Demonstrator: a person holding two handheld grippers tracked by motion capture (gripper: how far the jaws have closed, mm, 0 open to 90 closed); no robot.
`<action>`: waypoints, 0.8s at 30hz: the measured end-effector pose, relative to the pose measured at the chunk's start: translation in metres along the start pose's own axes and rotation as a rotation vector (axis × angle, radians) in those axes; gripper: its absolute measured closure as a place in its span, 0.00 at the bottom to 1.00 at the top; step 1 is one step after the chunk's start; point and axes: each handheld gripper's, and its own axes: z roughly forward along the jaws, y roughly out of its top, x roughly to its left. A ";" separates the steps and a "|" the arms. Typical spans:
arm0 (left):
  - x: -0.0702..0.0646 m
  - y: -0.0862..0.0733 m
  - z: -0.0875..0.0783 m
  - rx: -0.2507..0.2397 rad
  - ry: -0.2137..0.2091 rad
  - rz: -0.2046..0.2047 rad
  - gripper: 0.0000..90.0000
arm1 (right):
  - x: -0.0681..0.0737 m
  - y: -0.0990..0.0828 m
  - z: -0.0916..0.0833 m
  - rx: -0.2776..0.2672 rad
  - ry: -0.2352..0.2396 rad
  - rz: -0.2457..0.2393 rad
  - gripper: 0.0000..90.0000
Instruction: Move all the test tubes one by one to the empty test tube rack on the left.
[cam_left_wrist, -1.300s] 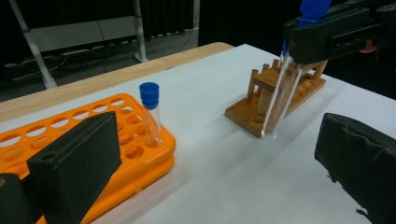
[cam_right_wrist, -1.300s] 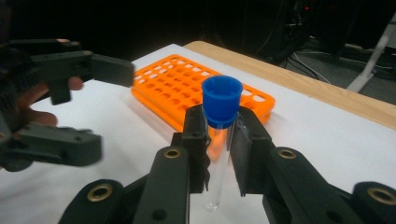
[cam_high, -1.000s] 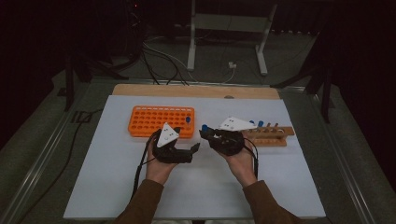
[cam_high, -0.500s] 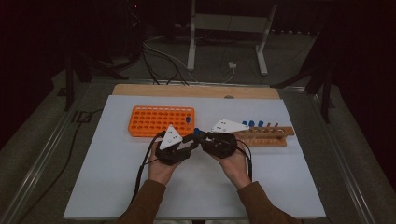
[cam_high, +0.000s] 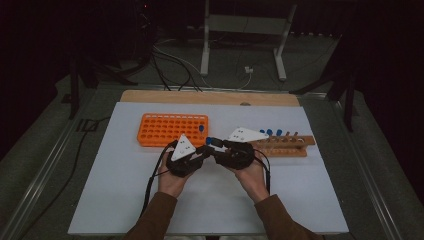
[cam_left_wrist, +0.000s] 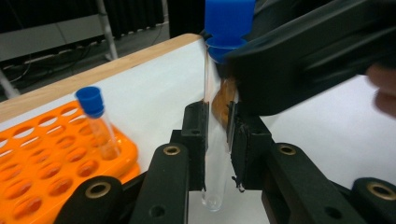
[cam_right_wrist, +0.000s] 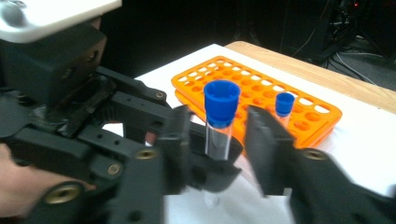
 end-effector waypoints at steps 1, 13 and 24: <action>0.001 0.000 0.000 0.001 0.004 -0.002 0.87 | -0.001 0.000 -0.002 -0.004 0.002 0.003 0.58; 0.023 0.001 -0.007 -0.016 0.054 -0.044 0.87 | -0.010 -0.010 -0.021 0.007 -0.105 -0.022 0.10; 0.039 0.013 -0.005 -0.051 0.104 -0.036 0.87 | -0.020 -0.030 -0.047 -0.008 -0.132 -0.011 0.00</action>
